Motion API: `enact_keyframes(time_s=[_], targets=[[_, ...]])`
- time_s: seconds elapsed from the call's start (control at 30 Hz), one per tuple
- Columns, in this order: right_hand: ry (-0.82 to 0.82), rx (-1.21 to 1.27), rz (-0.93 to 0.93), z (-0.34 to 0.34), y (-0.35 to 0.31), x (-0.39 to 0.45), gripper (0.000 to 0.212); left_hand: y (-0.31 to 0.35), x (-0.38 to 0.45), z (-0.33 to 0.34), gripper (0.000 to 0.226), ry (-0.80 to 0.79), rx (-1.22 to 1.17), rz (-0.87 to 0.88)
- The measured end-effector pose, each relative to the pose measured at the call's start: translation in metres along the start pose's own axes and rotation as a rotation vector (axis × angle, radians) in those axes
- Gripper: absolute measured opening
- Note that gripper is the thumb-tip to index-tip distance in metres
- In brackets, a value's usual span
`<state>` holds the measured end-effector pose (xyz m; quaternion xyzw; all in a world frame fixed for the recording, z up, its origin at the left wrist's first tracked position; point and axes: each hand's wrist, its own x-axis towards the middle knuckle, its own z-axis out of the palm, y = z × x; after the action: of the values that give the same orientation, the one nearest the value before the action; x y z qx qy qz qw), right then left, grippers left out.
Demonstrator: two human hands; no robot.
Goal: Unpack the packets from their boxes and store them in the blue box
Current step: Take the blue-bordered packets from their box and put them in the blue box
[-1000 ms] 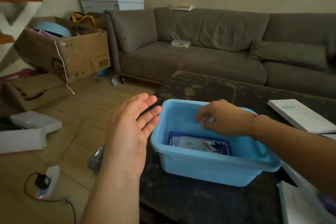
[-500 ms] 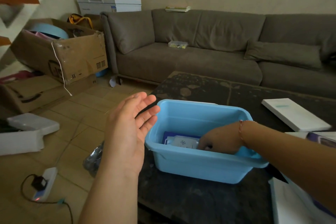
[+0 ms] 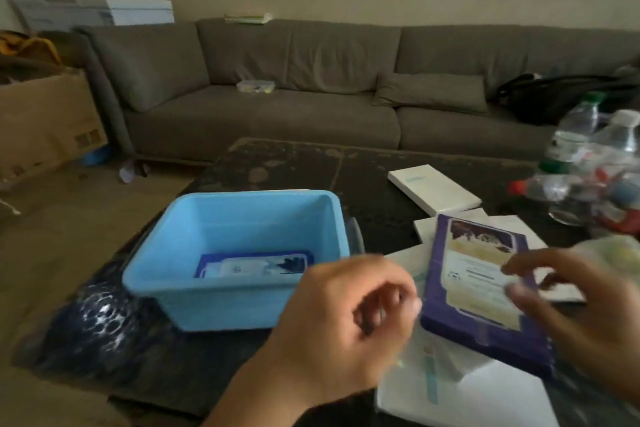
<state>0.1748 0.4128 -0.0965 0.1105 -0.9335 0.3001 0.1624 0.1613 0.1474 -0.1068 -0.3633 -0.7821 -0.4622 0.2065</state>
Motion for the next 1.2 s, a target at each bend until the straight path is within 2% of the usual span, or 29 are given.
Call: enact_keyframes(time_s=[0.07, 0.13, 0.2, 0.27, 0.37, 0.43, 0.53, 0.63, 0.73, 0.87, 0.97, 1.1, 1.2], targets=[[-0.097, -0.148, -0.001, 0.001, 0.025, -0.020, 0.063, 0.000, 0.002, 0.023, 0.014, -0.355, 0.098, -0.039], [-0.090, -0.310, -0.078, 0.008, 0.041, -0.032, 0.069, -0.006, 0.003, 0.042, 0.024, -0.591, 0.216, -0.058], [-0.066, -0.374, -0.133, 0.013, 0.052, -0.040, 0.059, -0.009, 0.005, 0.055, 0.032, -0.695, 0.268, -0.062], [-0.012, -0.359, -0.188, 0.016, 0.061, -0.044, 0.046, -0.012, 0.007, 0.065, 0.038, -0.715, 0.314, -0.037], [0.136, -0.373, -0.285, 0.019, 0.071, -0.042, 0.035, -0.014, 0.009, 0.073, 0.035, -0.674, 0.305, -0.005], [0.252, -0.332, -0.277, 0.022, 0.074, -0.039, 0.035, -0.016, 0.011, 0.077, 0.028, -0.617, 0.295, 0.030], [0.405, -0.167, -0.192, 0.031, 0.077, -0.033, 0.036, -0.020, 0.011, 0.085, 0.015, -0.415, 0.288, 0.106], [0.510, -0.065, -0.144, 0.039, 0.077, -0.025, 0.044, -0.018, 0.011, 0.093, 0.022, -0.294, 0.267, 0.125], [0.594, 0.031, -0.119, 0.041, 0.073, -0.018, 0.051, -0.016, 0.013, 0.100, 0.031, -0.245, 0.290, 0.131], [0.643, 0.029, -0.138, 0.044, 0.069, -0.015, 0.051, -0.013, 0.014, 0.105, 0.037, -0.249, 0.398, 0.115], [0.669, 0.005, -0.149, 0.044, 0.067, -0.015, 0.053, -0.013, 0.013, 0.109, 0.033, -0.179, 0.454, 0.140], [0.658, -0.033, -0.171, 0.045, 0.067, -0.015, 0.054, -0.016, 0.011, 0.112, 0.027, -0.042, 0.488, 0.248], [0.569, 0.042, -0.134, 0.043, 0.069, -0.018, 0.054, -0.016, 0.007, 0.102, 0.025, -0.029, 0.539, 0.405]])
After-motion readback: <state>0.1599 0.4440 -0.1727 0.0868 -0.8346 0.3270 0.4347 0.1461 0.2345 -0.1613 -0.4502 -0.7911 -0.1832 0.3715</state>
